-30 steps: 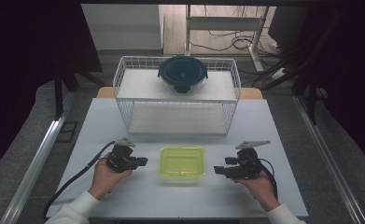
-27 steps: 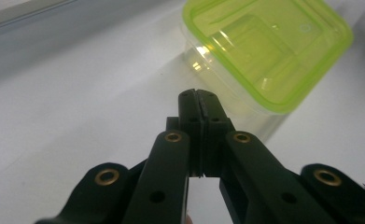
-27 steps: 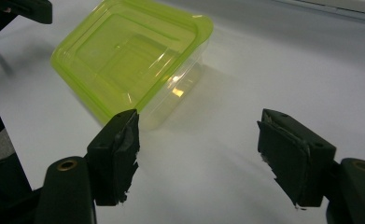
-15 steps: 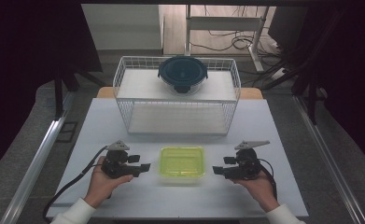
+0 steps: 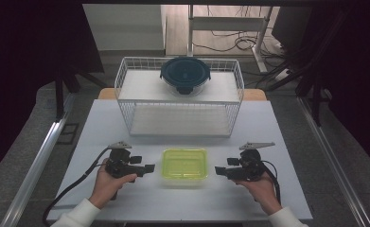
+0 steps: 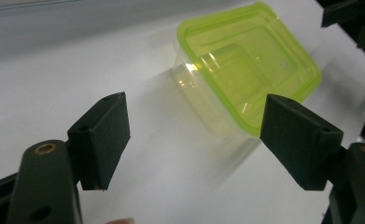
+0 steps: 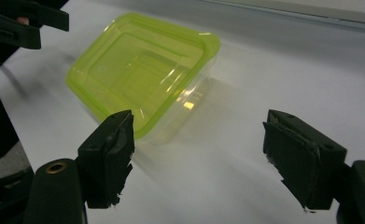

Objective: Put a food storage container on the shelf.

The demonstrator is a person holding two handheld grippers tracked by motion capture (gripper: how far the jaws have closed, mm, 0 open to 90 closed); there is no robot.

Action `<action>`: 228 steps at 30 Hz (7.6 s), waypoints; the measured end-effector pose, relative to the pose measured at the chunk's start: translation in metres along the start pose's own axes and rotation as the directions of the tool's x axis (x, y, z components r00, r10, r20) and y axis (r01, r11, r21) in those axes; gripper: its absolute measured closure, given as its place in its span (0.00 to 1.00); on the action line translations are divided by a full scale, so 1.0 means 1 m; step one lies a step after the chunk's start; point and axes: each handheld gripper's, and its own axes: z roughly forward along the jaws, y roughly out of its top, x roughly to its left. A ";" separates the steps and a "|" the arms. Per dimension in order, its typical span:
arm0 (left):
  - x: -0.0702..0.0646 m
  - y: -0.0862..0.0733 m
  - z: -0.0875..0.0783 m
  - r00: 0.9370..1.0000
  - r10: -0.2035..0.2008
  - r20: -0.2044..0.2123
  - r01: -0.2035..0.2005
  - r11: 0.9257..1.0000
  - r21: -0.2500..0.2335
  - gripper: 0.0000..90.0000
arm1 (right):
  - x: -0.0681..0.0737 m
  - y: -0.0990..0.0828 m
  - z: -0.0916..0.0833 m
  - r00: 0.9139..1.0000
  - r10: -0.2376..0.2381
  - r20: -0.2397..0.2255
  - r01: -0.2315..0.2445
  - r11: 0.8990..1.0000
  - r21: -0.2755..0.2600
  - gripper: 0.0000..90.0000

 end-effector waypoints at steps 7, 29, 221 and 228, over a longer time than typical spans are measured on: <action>0.007 0.003 0.007 1.000 -0.006 0.031 0.006 1.000 0.004 0.27 | -0.004 0.002 0.010 0.998 0.041 -0.038 -0.041 0.999 0.001 0.30; 0.016 0.012 0.041 0.959 -0.185 0.213 0.176 0.983 0.059 0.33 | -0.001 0.007 0.046 0.986 0.121 -0.114 -0.120 0.993 0.016 0.46; 0.007 0.253 -0.094 0.993 0.016 0.113 0.026 0.932 -0.360 0.31 | -0.012 0.266 -0.078 0.995 0.020 -0.102 -0.057 0.928 -0.369 0.35; -0.009 0.176 -0.104 0.994 0.103 0.035 -0.085 0.934 -0.346 0.31 | -0.004 0.192 -0.099 0.995 -0.095 -0.014 0.083 0.928 -0.363 0.33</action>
